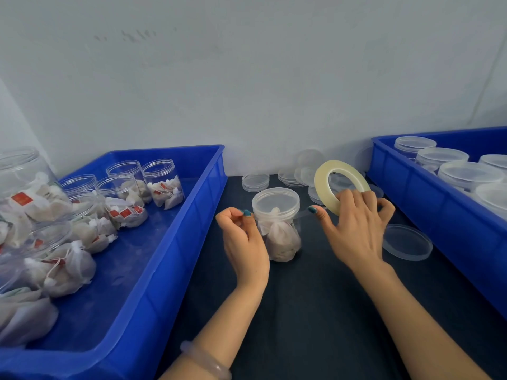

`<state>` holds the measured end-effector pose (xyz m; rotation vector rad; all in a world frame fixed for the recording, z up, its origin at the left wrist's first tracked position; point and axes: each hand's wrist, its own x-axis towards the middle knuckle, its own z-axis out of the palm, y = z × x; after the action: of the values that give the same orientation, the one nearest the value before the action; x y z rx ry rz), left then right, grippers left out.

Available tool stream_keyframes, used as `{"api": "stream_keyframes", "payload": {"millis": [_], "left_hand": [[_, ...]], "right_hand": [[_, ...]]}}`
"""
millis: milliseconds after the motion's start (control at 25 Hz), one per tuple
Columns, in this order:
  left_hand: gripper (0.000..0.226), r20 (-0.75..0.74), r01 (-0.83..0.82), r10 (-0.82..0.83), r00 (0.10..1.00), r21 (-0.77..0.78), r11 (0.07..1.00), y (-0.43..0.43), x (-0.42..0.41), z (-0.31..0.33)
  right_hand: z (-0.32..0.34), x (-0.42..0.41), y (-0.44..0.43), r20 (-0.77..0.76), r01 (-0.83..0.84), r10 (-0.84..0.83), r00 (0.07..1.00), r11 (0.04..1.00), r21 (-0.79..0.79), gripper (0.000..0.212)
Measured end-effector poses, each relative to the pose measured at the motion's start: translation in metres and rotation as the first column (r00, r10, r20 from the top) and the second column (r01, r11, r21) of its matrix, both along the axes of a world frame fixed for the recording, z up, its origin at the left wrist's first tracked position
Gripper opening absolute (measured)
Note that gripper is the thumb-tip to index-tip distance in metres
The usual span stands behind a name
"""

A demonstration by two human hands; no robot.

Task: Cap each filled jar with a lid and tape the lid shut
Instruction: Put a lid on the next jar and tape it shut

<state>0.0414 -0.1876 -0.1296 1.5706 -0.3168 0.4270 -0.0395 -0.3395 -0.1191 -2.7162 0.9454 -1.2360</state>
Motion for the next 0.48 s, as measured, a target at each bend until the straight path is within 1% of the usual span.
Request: {"api": "stream_keyframes", "payload": {"millis": [200,240,320,400,480], "left_hand": [[0.018,0.037,0.046,-0.045,0.998,-0.053,0.997,-0.014,0.003,0.0],[0.018,0.028,0.062,-0.061,0.998,-0.05,0.997,-0.016,0.006,0.0],[0.017,-0.037,0.111,-0.112,0.993,-0.035,0.993,-0.017,0.014,-0.002],[0.016,-0.102,0.211,-0.216,0.971,-0.055,0.976,-0.016,0.019,-0.001],[0.031,-0.124,0.379,-0.39,0.912,-0.107,0.919,-0.013,0.021,0.001]], "right_hand": [[0.0,0.001,0.003,0.024,-0.022,0.023,0.999,1.0,-0.014,0.064],[0.0,0.001,0.003,0.029,-0.025,0.025,0.999,1.0,-0.014,0.064],[0.0,0.0,0.002,0.031,-0.026,0.026,0.999,1.0,-0.003,0.063],[-0.001,0.0,0.001,0.035,-0.023,0.023,0.999,1.0,-0.002,0.064],[-0.001,0.001,0.003,0.046,-0.023,0.023,0.999,1.0,-0.014,0.063]]}}
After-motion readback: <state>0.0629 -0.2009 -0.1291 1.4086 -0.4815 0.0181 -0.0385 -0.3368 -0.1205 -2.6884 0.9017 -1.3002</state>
